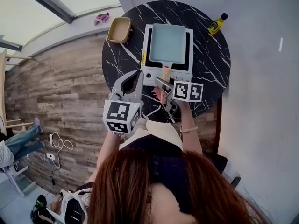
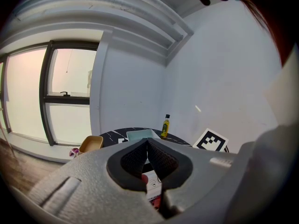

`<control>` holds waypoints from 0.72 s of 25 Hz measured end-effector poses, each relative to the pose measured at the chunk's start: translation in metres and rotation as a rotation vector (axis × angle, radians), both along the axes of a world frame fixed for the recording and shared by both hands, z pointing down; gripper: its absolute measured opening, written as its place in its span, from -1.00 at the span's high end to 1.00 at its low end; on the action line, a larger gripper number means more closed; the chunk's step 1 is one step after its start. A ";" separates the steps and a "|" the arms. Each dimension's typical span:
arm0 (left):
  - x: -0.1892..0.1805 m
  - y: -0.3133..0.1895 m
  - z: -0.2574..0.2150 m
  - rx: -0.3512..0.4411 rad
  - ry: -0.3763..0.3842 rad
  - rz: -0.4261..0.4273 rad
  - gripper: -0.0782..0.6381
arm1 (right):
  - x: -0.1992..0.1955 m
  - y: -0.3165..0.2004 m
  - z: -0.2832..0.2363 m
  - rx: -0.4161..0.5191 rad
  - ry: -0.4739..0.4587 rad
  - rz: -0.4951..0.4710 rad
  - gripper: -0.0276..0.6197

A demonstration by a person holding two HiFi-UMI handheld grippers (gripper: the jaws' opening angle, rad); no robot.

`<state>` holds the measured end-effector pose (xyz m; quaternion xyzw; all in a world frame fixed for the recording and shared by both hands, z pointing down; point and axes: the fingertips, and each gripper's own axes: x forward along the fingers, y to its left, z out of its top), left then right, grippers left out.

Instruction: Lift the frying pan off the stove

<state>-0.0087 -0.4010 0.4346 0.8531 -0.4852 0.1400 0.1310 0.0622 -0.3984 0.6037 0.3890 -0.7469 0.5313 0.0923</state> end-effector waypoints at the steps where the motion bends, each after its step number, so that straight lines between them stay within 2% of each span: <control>1: 0.001 0.000 0.000 -0.001 0.000 0.000 0.75 | -0.001 0.000 0.001 -0.012 -0.023 0.001 0.04; 9: -0.001 0.002 0.001 -0.002 -0.004 -0.010 0.75 | -0.014 0.001 0.001 -0.084 -0.210 0.013 0.29; 14: -0.006 0.006 -0.002 0.006 -0.002 -0.020 0.75 | -0.019 0.001 -0.006 -0.069 -0.230 0.024 0.63; 18: -0.011 0.010 -0.004 0.013 0.001 -0.030 0.75 | -0.018 0.001 -0.006 -0.065 -0.229 0.046 0.66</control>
